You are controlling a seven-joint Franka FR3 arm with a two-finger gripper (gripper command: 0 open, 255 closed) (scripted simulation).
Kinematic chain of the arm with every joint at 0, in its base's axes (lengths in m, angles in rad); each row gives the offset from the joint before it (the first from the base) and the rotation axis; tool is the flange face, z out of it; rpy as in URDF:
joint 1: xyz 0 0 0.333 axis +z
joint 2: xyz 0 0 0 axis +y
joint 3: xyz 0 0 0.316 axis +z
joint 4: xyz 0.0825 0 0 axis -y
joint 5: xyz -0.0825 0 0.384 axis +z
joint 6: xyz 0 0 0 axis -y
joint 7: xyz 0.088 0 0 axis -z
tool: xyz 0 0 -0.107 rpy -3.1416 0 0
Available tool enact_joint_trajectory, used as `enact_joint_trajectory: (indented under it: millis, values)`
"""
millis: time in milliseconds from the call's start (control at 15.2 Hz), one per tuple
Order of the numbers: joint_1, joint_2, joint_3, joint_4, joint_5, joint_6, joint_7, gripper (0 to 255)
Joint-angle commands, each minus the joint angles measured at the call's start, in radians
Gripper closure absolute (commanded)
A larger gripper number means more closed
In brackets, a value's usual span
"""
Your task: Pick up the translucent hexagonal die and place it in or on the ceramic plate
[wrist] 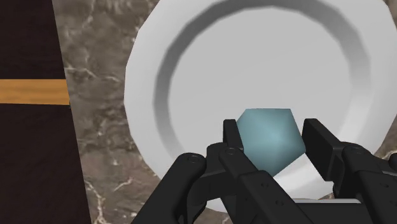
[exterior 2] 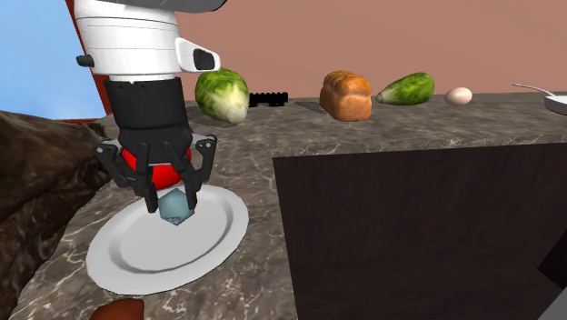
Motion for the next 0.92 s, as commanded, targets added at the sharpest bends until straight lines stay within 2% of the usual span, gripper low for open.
enact_joint_trajectory:
  millis: [0,330,396,726,858]
  values:
    - [-0.001,0.005,0.001,-0.002,-0.003,0.008,0.002,255]
    - [-0.001,0.005,0.001,-0.002,-0.003,0.008,0.002,255]
    - [-0.001,0.006,0.001,-0.002,-0.003,0.007,0.002,0]
    - [-0.001,0.005,0.001,-0.002,-0.003,0.008,0.002,0]
    - [0.006,-0.054,-0.018,0.026,0.023,-0.075,-0.020,0]
